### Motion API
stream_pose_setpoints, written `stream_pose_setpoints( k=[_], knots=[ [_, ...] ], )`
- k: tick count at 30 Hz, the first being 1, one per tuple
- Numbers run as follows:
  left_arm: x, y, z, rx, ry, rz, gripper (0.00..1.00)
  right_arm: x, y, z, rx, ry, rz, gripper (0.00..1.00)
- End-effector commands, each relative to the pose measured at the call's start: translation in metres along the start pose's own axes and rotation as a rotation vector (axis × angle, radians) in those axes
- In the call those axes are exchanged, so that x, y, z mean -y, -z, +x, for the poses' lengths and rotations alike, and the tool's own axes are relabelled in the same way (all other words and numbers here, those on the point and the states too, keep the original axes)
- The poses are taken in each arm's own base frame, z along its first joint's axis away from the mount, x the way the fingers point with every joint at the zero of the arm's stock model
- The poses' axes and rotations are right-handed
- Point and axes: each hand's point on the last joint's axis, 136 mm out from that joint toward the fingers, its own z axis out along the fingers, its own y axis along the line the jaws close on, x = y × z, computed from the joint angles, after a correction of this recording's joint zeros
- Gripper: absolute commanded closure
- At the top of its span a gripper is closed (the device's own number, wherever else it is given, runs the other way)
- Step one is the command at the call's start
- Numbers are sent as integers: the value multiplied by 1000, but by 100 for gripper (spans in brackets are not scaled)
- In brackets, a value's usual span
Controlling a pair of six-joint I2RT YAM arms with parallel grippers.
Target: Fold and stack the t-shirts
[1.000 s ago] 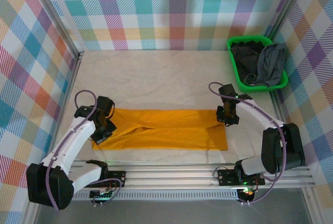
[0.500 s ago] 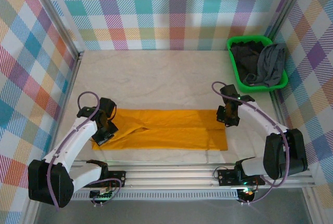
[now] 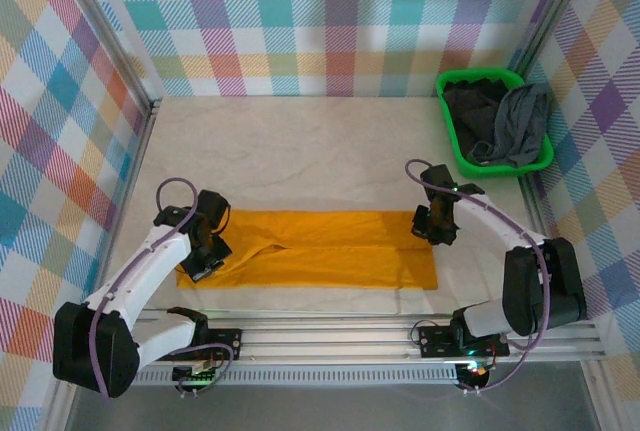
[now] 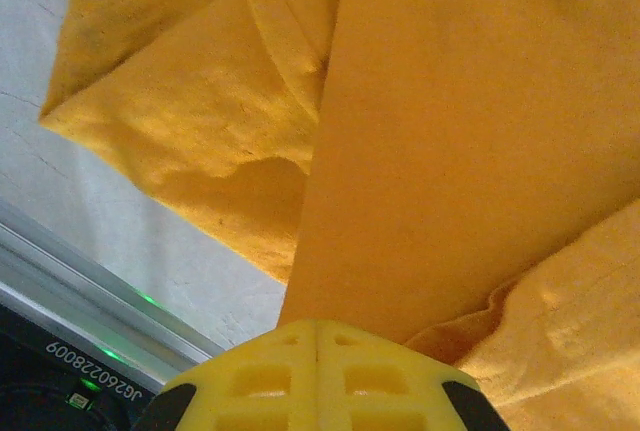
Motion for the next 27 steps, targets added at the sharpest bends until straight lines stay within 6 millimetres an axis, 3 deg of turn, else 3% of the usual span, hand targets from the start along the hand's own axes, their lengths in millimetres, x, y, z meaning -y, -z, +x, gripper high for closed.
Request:
stream_pose_setpoints(
  k=[1,3,4,6,7,9,13,15,18,22,27],
  knots=[
    [-4,-5,5,-14,4,-42,100,-3,-4,3,-21,-8,-6,83],
    [-1,-5,4,-17,3,-40,100,-3,-4,2,-23,-9,-5,83],
    [-1,-2,2,-15,4,-41,93,-3,-4,2,-21,-7,-4,83],
    [0,11,-8,30,12,-52,68,-5,-2,-1,-13,6,-6,82],
    [3,19,-16,60,14,-47,61,-7,0,-3,-8,17,-8,82],
    [17,38,-37,117,21,-1,58,-15,6,-10,19,69,-4,81],
    [49,32,-75,57,99,72,63,-41,13,-17,51,195,-3,81],
    [64,20,-98,50,113,70,71,-51,10,-16,36,208,-17,80],
    [78,-10,-116,-18,153,57,80,-59,-1,-11,-4,178,-36,80],
    [72,-39,-131,-52,158,-25,87,-61,-19,-9,-63,146,-6,80],
    [45,-63,-147,-62,178,-128,89,-41,-44,-16,-143,93,126,80]
  ],
)
